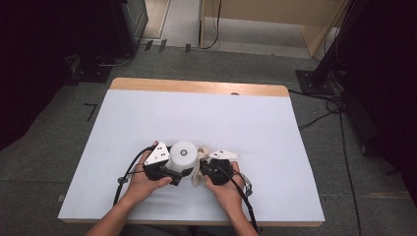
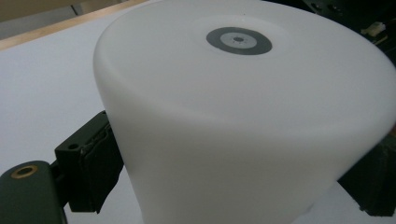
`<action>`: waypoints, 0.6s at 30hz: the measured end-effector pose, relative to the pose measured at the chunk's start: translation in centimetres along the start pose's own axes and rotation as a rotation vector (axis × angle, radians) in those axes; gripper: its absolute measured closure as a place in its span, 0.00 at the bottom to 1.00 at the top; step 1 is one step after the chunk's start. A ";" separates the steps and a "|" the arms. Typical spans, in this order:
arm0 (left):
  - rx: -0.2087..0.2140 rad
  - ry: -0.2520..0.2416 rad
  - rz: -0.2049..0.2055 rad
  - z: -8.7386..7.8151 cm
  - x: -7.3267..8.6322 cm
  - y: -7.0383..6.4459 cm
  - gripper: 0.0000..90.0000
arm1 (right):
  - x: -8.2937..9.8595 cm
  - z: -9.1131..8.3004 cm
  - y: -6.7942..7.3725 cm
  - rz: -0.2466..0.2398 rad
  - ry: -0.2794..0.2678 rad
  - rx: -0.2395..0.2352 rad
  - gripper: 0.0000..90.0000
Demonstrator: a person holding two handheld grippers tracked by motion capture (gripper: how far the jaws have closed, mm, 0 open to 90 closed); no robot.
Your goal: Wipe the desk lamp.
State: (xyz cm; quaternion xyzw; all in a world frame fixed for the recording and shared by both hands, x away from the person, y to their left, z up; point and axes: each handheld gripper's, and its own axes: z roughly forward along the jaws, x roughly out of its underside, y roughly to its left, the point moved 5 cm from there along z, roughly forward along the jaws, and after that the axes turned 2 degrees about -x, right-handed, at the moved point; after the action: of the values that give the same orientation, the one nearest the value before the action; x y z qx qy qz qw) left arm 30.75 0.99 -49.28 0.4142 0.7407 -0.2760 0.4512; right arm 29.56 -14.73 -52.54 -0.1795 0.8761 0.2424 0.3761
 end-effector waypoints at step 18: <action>-0.085 -0.023 -0.069 -0.9 -1.0 -0.6 0.00 | -1.4 -1.9 -1.5 0.013 -0.090 0.027 0.95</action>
State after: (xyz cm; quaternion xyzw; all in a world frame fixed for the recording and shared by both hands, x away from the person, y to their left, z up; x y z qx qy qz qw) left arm 30.06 1.02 -47.91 0.3659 0.7603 -0.2644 0.4670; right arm 30.13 -16.84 -50.83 -0.1576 0.8625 0.2410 0.4161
